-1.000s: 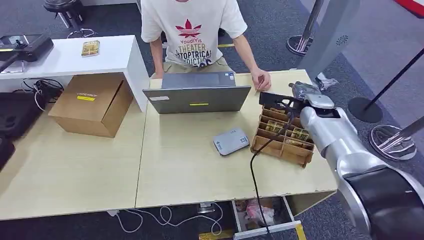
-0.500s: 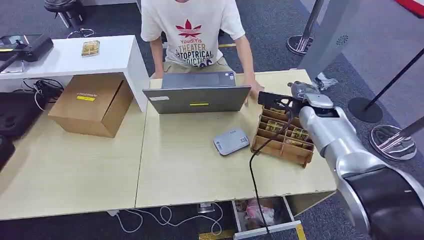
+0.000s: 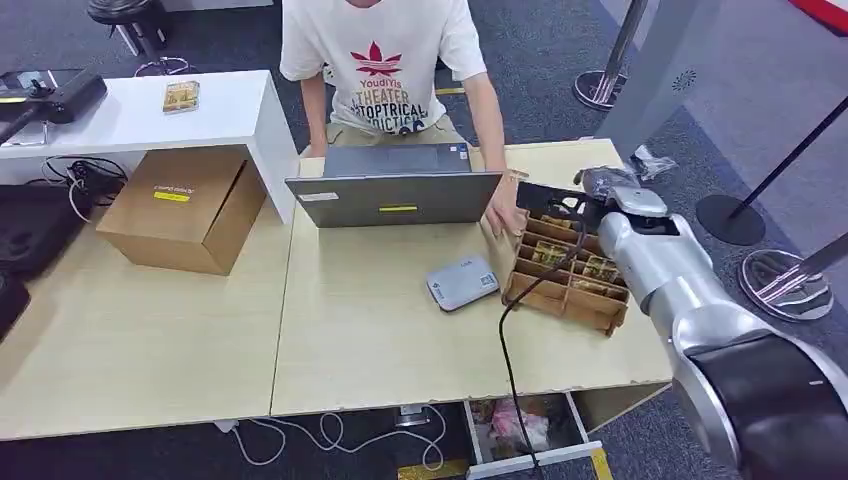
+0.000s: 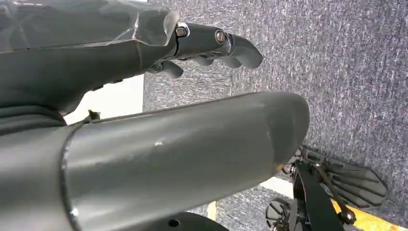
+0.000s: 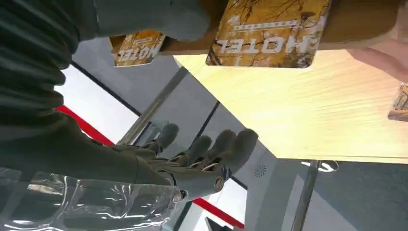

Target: Pass the card to the sensor for recognition and then transmit it.

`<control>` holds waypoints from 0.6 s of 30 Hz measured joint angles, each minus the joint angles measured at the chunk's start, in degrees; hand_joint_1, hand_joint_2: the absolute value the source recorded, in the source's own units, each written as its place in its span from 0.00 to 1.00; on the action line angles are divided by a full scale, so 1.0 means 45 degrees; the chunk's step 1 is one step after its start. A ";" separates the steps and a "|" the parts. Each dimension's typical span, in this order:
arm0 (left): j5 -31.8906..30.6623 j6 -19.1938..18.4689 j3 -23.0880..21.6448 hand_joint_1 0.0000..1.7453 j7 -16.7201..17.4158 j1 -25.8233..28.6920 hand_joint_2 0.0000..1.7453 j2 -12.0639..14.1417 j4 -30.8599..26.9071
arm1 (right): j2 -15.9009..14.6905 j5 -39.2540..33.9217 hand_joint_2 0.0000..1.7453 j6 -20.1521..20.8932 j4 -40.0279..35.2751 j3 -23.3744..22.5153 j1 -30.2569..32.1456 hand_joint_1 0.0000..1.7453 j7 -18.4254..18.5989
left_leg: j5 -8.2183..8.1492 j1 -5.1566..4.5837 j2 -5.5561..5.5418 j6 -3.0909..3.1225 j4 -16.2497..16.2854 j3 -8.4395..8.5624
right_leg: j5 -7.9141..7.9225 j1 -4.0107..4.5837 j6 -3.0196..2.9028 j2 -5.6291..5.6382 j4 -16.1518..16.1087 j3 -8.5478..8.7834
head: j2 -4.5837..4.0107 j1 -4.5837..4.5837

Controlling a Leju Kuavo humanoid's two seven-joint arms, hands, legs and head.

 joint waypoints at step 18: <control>-0.0063 -0.0049 -0.0112 0.00 -0.0155 -0.0025 0.00 0.0000 0.0000 | -0.0024 -0.0010 1.00 0.0015 0.0005 -0.0073 0.0080 0.75 0.0000 | 0.0000 0.0000 0.0001 0.0000 0.0000 0.0002 | 0.0000 0.0000 0.0000 0.0002 0.0000 -0.0001 | 0.0000 0.0000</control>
